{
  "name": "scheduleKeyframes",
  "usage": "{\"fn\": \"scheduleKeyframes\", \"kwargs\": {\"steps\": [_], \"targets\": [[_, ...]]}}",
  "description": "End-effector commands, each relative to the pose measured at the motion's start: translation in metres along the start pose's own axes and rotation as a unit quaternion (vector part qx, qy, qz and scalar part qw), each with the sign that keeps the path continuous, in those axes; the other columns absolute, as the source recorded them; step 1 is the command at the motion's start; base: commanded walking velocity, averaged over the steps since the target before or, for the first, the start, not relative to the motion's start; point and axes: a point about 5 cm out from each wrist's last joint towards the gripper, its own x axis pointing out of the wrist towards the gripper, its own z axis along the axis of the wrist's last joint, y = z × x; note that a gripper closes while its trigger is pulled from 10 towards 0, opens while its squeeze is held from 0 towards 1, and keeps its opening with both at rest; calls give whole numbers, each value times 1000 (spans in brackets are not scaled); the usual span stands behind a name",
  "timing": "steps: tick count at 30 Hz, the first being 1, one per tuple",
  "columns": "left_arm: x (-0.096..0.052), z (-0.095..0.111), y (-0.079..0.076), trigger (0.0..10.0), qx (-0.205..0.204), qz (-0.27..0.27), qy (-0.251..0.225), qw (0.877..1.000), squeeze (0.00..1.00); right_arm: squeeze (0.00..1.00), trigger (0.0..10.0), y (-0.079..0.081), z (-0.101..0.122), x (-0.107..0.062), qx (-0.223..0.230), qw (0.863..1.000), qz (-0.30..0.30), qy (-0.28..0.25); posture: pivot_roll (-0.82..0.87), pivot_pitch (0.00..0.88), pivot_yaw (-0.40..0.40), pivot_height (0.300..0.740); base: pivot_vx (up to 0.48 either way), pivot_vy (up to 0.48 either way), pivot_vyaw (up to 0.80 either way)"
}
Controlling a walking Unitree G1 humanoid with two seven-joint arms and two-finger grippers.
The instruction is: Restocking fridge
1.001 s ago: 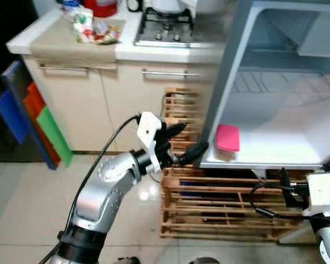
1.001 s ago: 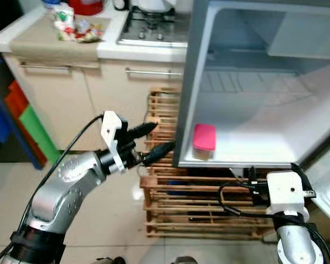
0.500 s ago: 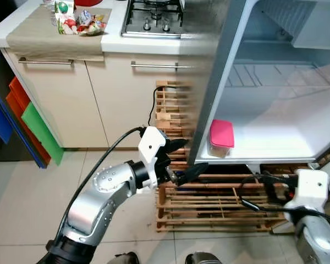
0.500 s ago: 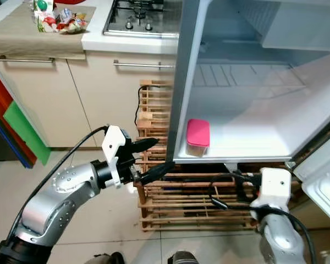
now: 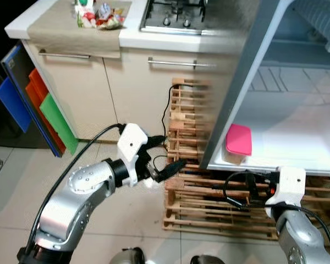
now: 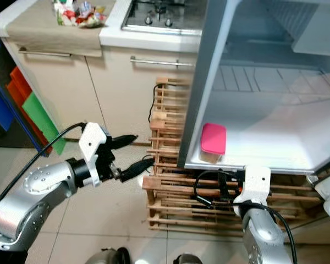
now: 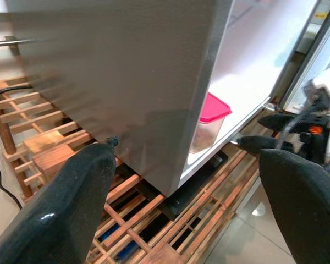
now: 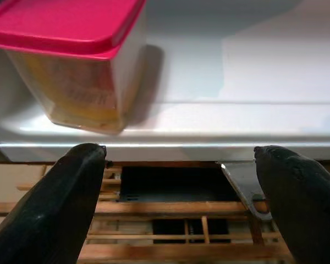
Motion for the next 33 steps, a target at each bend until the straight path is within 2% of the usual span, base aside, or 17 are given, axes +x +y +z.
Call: {"fn": "scheduleKeyframes", "kwargs": {"steps": [1, 8, 14, 21, 23, 25, 28, 32, 33], "targets": [[0, 6, -3, 10000, 5, -6, -6, 1000, 0, 0, 10000, -4, 8, 12, -28, 999, -10, -17, -95, 142, 13, 740, 0, 0, 0], [-1, 7, -2, 10000, 2, -3, -5, 1000, 0, 0, 10000, -6, 25, 34, -41, 998, -16, -44, -84, 142, 13, 740, 0, 0, 0], [1, 8, -4, 10000, -2, -5, -6, 1000, 0, 0, 10000, -3, 24, 49, -32, 999, -14, -37, -88, 142, 1, 740, 0, 0, 0], [5, 8, -5, 10000, -6, 0, -14, 1000, 0, 0, 10000, -16, 34, 49, -58, 996, -32, -61, -102, 137, -9, 740, 0, 0, 0], [7, 8, -6, 10000, -9, -1, -18, 1000, 0, 0, 10000, -25, 43, 34, -87, 990, -55, -95, -119, 133, -3, 740, 0, 0, 0], [8, 8, -6, 10000, -11, -2, -20, 1000, 0, 0, 10000, -27, 48, 24, -105, 985, -67, -118, -119, 133, -3, 740, 0, 0, 0], [11, 9, -5, 10000, -12, -10, -21, 1000, 0, 0, 10000, -20, 48, 0, -114, 980, -76, -141, -139, 123, 20, 740, 0, 0, 0], [12, 9, -4, 10000, -10, -15, -20, 1000, 0, 0, 10000, -17, 45, -12, -117, 978, -86, -150, -144, 115, 30, 740, 0, 0, 0], [13, 10, -3, 10000, -6, -22, -18, 1000, 0, 0, 10000, -12, 38, -28, -103, 980, -84, -147, -153, 103, 41, 740, 0, 0, 0]]}}
